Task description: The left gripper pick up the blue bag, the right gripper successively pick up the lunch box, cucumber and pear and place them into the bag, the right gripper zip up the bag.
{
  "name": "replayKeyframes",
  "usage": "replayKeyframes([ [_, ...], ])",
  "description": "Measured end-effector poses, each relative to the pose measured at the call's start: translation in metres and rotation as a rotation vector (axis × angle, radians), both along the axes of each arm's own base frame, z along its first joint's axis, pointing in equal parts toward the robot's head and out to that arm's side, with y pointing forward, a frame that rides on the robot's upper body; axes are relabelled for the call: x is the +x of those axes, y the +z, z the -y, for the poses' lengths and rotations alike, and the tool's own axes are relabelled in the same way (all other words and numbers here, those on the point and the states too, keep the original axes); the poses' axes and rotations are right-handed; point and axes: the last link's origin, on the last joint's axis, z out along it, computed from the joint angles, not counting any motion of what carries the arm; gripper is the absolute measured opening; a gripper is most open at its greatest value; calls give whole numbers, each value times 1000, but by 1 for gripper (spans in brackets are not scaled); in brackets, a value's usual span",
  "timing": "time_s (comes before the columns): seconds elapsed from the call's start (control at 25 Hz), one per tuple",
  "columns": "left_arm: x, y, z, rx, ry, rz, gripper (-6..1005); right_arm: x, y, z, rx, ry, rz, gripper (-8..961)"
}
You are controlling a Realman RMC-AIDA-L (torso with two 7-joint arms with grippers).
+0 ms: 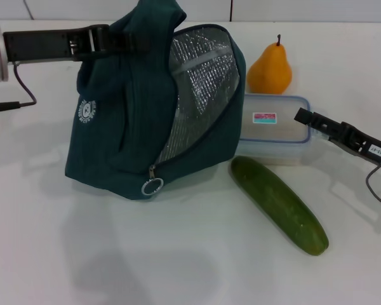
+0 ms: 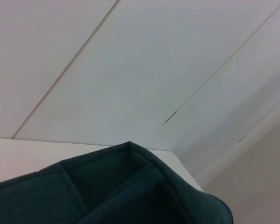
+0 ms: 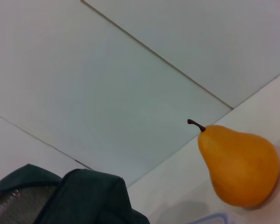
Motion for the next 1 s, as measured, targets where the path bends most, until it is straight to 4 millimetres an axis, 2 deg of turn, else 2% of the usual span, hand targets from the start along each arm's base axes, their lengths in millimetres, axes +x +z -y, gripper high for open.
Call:
replayKeyframes([
  [0.12,0,0,0,0,0,0,44,1,1,1,0,-6,-12,652],
  [1.0,0,-1,-1,-2,-6,-2,43,-12,7,-2,-1,16,-96,347],
])
